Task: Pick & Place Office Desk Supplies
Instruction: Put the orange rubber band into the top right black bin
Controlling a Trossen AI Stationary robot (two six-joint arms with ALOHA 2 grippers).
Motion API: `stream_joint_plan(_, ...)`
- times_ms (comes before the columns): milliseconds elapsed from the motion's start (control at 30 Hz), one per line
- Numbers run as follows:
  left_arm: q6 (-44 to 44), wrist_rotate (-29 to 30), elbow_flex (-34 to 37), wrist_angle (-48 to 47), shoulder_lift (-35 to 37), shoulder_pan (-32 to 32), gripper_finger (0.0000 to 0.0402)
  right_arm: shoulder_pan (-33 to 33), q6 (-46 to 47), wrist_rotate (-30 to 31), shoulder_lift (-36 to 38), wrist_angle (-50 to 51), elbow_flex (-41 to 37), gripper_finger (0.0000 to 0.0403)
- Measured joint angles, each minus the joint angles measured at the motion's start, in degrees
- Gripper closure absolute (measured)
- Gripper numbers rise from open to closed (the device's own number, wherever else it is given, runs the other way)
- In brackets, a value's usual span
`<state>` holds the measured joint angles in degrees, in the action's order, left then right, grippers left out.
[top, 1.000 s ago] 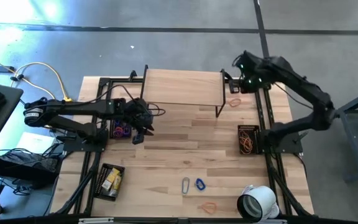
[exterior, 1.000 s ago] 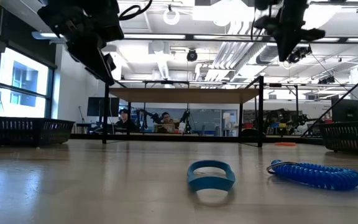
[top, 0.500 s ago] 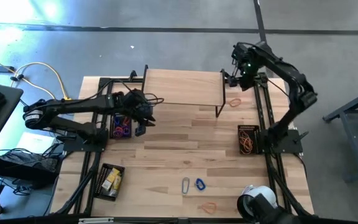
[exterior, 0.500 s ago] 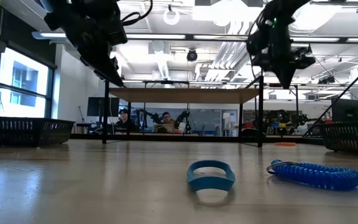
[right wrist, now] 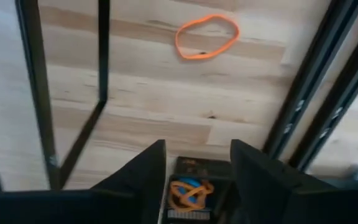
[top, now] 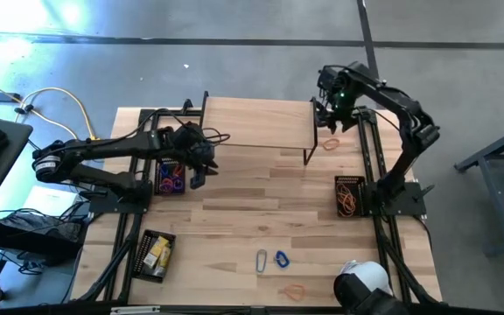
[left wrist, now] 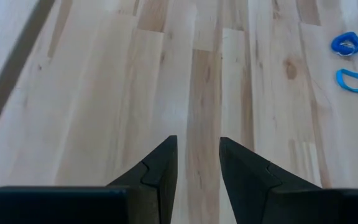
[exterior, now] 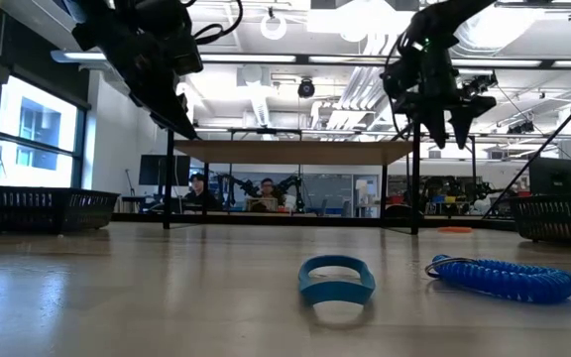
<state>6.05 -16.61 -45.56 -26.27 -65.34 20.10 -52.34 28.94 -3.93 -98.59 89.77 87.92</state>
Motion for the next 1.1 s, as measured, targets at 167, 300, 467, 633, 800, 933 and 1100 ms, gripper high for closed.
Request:
stream_joint_plan(167,0.0,-0.8,0.0,-0.1,0.0,0.0,0.0287,1.1,-9.0,3.0,0.3,0.2,0.0,0.0231)
stream_joint_plan(300,0.0,-0.8,0.0,-0.1,0.0,0.0,0.0287,1.2,-21.5,5.3,1.2,0.2,0.0,0.0234)
stream_joint_plan(467,0.2,-0.8,0.0,0.0,0.0,0.0,0.0287,2.5,-36.6,8.2,3.2,0.1,0.0,0.0235)
stream_joint_plan(633,1.1,-0.8,0.0,0.1,0.0,0.0,0.0287,4.3,-41.8,15.6,4.3,-0.7,0.0,0.0234)
stream_joint_plan(800,1.1,-0.8,0.0,0.3,-0.1,0.0,0.0287,4.4,-39.7,11.2,4.4,0.1,0.0,0.0237)
stream_joint_plan(933,1.1,-0.8,0.0,0.3,-0.1,0.0,0.0287,5.9,-38.3,4.4,4.4,0.2,0.0,0.0239)
stream_joint_plan(1100,1.1,-0.8,0.0,0.2,-0.1,0.0,0.0287,9.4,-40.8,3.6,4.4,0.2,0.0,0.0239)
